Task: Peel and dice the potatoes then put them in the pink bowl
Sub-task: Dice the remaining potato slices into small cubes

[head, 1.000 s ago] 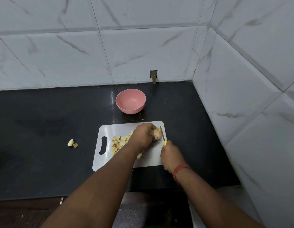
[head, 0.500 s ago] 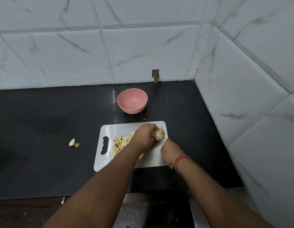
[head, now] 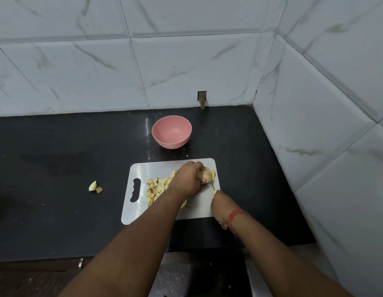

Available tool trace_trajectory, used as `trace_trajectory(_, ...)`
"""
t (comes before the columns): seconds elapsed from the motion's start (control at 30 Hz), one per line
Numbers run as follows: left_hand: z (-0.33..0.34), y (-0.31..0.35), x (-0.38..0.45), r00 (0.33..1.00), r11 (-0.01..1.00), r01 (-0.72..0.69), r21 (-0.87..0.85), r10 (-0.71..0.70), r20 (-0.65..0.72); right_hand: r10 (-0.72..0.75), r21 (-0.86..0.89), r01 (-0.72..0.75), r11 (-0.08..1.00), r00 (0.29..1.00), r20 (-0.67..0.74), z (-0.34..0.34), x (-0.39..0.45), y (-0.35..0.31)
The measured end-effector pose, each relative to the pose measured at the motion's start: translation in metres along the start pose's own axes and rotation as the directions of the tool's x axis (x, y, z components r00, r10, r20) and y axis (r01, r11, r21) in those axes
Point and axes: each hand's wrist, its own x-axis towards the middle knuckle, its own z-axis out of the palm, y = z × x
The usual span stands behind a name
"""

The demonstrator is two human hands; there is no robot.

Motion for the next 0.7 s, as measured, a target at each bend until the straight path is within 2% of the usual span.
trace_trajectory(0.33,-0.009,-0.011,-0.004,1.0,0.999,0.015,0.036,-0.015,0.01,-0.026,0.063,0.026,0.998,1.0,0.004,0.018,-0.015,0.005)
trace_trajectory(0.47,-0.008,-0.01,-0.008,1.0,0.999,0.02,0.028,-0.02,0.0,0.012,0.072,-0.002,0.997,0.99,-0.143,0.017,-0.017,0.002)
trace_trajectory(0.6,-0.008,-0.008,-0.01,1.0,0.999,0.018,0.033,-0.018,-0.001,0.133,0.251,-0.061,0.966,0.951,-0.28,0.003,-0.007,0.004)
trace_trajectory(0.7,-0.007,-0.007,-0.011,1.0,0.999,0.027,0.032,-0.027,-0.001,0.126,0.177,-0.062,0.982,0.917,-0.378,-0.011,0.007,0.007)
